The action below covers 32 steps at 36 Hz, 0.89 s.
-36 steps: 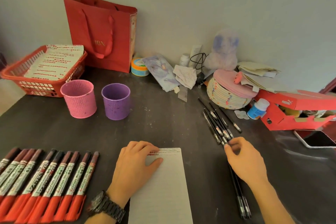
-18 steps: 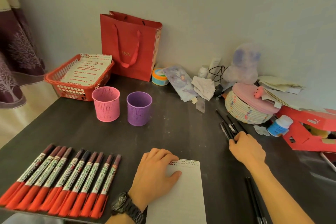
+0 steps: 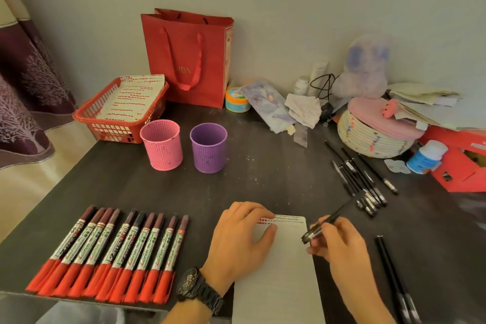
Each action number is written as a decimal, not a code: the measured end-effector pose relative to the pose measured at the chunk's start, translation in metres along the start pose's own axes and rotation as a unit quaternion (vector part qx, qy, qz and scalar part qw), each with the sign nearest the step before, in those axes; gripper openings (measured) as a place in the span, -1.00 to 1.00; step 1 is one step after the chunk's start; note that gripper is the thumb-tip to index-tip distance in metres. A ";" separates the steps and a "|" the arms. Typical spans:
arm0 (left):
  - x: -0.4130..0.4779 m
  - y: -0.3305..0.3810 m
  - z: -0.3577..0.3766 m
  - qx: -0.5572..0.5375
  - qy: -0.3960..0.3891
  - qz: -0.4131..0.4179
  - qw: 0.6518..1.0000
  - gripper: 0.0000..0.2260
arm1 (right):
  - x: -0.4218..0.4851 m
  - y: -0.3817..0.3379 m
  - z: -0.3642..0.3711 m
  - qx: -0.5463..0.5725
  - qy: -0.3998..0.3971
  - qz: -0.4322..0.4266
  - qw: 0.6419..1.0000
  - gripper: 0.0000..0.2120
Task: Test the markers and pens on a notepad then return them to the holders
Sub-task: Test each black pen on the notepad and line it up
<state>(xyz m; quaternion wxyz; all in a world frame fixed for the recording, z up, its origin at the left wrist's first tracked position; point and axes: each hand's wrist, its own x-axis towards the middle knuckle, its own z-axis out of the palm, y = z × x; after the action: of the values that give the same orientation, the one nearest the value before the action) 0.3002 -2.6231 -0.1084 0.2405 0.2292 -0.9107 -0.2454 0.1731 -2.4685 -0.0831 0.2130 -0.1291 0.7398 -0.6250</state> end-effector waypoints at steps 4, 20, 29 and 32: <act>-0.013 0.019 -0.013 -0.047 0.026 0.020 0.998 -0.77 | -0.047 0.007 0.013 0.097 -0.035 0.010 0.995 -0.86; -0.051 0.054 -0.020 -0.080 -0.106 -0.027 0.991 -0.43 | -0.079 0.000 0.013 0.071 -0.099 -0.062 0.991 -0.69; -0.038 0.061 -0.025 -0.216 -0.069 -0.108 0.968 -0.37 | -0.065 -0.014 0.011 0.051 -0.095 -0.148 0.983 -0.69; -0.035 0.048 -0.023 -0.159 -0.059 -0.085 0.982 -0.45 | -0.049 -0.015 0.008 0.111 -0.073 -0.127 0.983 -0.71</act>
<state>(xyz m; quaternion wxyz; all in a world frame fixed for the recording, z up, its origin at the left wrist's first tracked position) 0.3254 -2.5750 -0.0754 0.1981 0.2495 -0.8502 -0.4192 0.2188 -2.4552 -0.0621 0.1982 -0.2426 0.6262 -0.7140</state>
